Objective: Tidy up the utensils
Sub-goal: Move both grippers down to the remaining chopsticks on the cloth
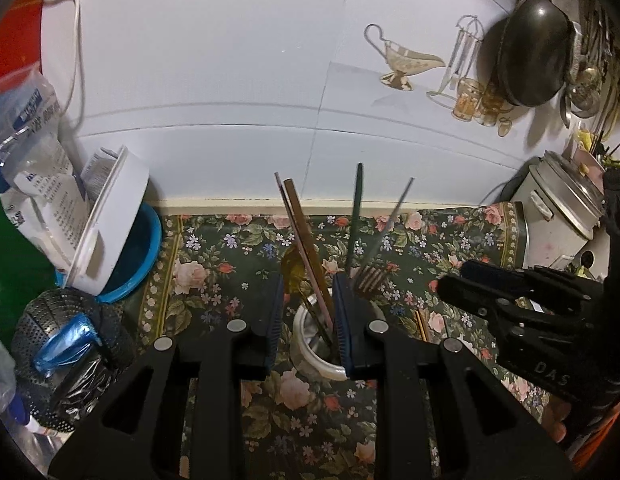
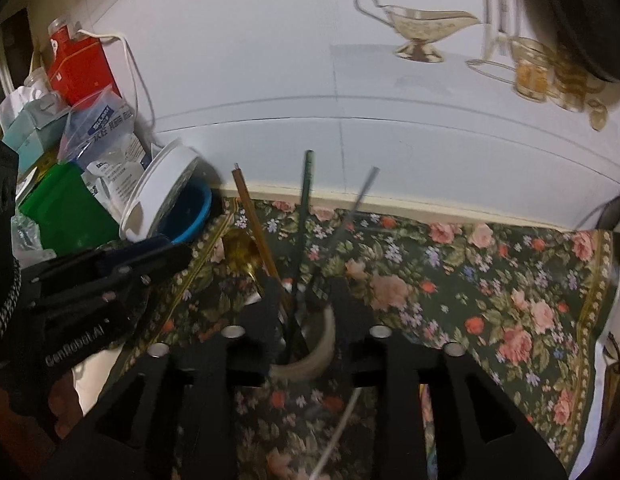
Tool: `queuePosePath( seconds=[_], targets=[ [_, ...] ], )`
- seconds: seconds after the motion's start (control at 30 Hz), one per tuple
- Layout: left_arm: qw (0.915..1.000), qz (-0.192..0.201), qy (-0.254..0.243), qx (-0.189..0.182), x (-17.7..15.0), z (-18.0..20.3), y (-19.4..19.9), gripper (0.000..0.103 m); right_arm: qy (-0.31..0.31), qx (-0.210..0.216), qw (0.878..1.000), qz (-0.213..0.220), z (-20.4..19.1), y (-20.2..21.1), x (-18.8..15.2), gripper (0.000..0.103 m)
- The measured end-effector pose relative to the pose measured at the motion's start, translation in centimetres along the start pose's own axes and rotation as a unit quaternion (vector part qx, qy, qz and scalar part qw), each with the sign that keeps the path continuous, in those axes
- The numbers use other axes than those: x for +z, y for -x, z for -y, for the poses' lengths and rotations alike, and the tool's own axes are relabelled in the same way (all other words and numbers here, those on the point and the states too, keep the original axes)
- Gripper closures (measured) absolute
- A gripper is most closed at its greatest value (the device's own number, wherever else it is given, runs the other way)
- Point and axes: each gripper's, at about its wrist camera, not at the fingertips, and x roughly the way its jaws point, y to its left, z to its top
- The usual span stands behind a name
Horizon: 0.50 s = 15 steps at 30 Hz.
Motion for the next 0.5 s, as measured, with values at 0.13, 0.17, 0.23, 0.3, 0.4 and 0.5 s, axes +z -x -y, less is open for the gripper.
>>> queuePosePath(
  seconds=[0.13, 0.17, 0.23, 0.3, 0.4, 0.5],
  targets=[
    [1.0000, 0.001, -0.005, 0.005, -0.6, 1.4, 1.0, 0.073, -0.003, -0.013, 1.000, -0.011, 1.3, 1.4, -1.0, 0.069],
    [1.0000, 0.001, -0.006, 0.005, -0.8, 1.7, 1.2, 0.072, -0.005, -0.018, 1.000, -0.015, 1.8, 1.8, -1.4, 0.069],
    [0.9999, -0.001, -0.010, 0.006, -1.2, 2.4, 1.4, 0.070, -0.008, -0.026, 0.999, -0.020, 2.5, 2.3, -2.0, 0.068],
    [0.9998, -0.006, -0.016, 0.005, -1.7, 3.3, 1.4, 0.066, -0.016, -0.035, 0.999, -0.028, 3.5, 2.7, -2.8, 0.068],
    [0.9997, -0.015, -0.021, 0.003, -2.7, 4.3, 0.9, 0.052, -0.030, -0.047, 0.998, -0.042, 5.2, 3.1, -4.4, 0.068],
    [0.9985, -0.045, -0.032, 0.006, -4.3, 5.5, -0.8, 0.052, -0.049, -0.060, 0.995, -0.063, 7.2, 3.1, -6.1, 0.068]
  ],
)
